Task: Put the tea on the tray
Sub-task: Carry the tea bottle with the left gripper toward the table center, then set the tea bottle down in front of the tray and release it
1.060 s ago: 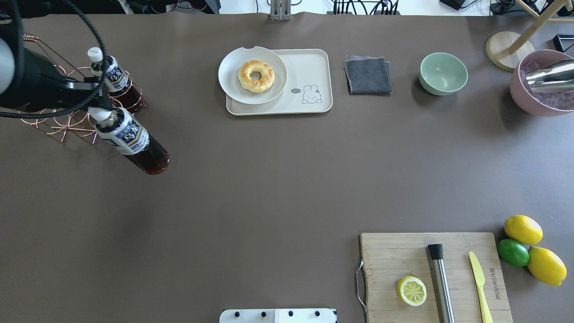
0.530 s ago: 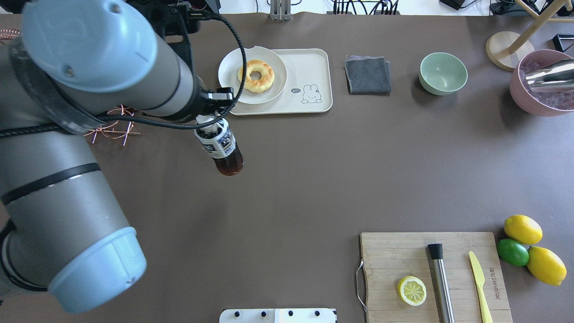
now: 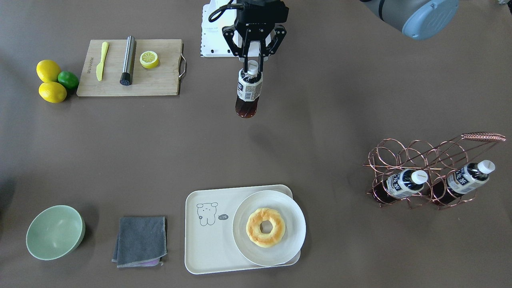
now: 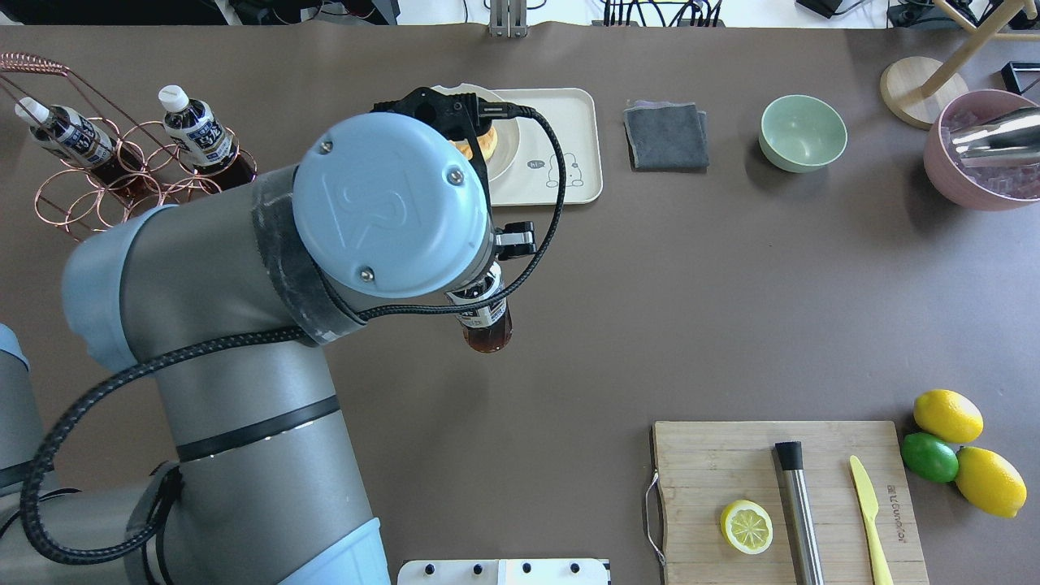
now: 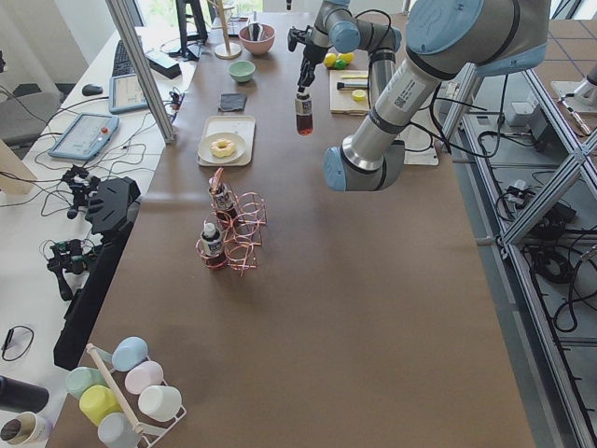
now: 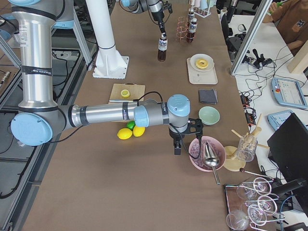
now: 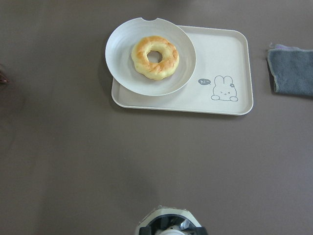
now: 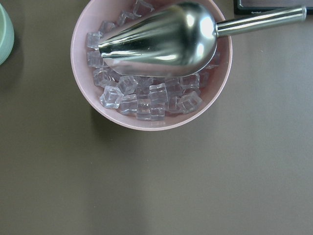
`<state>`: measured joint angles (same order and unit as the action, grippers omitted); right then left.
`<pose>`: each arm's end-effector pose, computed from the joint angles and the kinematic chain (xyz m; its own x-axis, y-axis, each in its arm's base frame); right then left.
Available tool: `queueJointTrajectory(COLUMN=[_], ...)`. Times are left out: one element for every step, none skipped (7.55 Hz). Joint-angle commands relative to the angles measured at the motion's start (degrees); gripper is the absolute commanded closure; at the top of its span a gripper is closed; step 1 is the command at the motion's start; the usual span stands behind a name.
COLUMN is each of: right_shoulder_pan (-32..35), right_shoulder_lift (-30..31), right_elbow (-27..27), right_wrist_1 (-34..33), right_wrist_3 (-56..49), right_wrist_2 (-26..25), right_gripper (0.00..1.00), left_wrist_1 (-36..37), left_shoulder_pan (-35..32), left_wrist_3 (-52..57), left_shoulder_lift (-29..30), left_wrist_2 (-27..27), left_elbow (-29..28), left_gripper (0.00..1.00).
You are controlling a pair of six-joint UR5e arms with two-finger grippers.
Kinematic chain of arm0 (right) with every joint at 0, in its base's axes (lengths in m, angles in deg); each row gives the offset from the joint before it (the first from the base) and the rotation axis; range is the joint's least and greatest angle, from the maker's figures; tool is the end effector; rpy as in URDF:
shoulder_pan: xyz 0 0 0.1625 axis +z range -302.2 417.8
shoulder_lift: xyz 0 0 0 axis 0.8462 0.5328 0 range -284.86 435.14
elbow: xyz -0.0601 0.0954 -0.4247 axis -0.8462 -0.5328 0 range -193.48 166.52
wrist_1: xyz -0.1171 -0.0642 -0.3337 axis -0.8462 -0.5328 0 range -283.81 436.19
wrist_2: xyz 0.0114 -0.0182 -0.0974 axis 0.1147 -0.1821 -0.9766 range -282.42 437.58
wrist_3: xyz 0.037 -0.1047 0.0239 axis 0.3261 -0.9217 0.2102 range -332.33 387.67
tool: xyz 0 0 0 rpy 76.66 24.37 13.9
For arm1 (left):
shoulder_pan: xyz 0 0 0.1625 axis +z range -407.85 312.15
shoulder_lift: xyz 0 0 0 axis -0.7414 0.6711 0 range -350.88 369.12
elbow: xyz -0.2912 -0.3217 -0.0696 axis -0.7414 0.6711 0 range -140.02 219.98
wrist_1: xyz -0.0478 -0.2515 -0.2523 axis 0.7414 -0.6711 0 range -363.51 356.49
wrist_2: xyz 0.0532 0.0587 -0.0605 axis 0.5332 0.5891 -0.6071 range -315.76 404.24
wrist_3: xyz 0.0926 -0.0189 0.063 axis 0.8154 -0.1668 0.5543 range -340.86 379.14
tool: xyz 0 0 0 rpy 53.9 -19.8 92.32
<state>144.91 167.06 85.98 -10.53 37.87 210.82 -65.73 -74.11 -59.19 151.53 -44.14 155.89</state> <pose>0.0338 -0.4318 0.6204 0.7185 0.0109 0.6955 -0.0787 0.9947 0.0656 0.4480 -0.3733 0.0989 0.6516 -0.0960 -0.7524 0.3370 0.9253 0.1738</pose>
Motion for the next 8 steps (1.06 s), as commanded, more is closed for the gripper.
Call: queueJointTrajectory(right_shoulder_pan=[0.0,0.0,0.0,0.0,0.0,0.0,0.1,0.1], right_shoulder_lift=[0.3,0.7,0.8,0.8,0.8,1.0,1.0,1.0], right_elbow=[-0.1,0.0,0.1,0.1,0.1,-0.1,0.0,0.0], right_wrist_1=[0.7,0.8,0.8,0.8,0.7,0.7,0.7,0.7], right_wrist_3=[0.1,0.0,0.0,0.0,0.1,0.0,0.0,0.0], right_wrist_2=[0.2,0.1,0.1,0.1,0.1,0.1,0.1,0.1], right_gripper=[0.00,0.00,0.00,0.00,0.00,0.00,0.00,0.00], left_wrist_1=[-0.3,-1.6,-2.9,-2.9,-3.9,-6.8,-7.3,-7.3], left_shoulder_pan=[2.5,5.7,6.6,6.7,6.8,7.3,7.2,7.2], left_wrist_3=[-1.0,-1.0,-1.0,-1.0,-1.0,-1.0,-0.7,-0.4], left_shoulder_lift=[0.1,0.2,0.1,-0.2,-0.5,-2.1,-2.2,-2.2], left_wrist_2=[3.2,7.0,8.6,8.7,8.7,8.7,8.7,8.8], left_elbow=[-1.8,-2.3,-3.5,-3.7,-3.8,-4.1,-4.5,-4.7], left_gripper=[1.00,1.00,1.00,1.00,1.00,1.00,1.00,1.00])
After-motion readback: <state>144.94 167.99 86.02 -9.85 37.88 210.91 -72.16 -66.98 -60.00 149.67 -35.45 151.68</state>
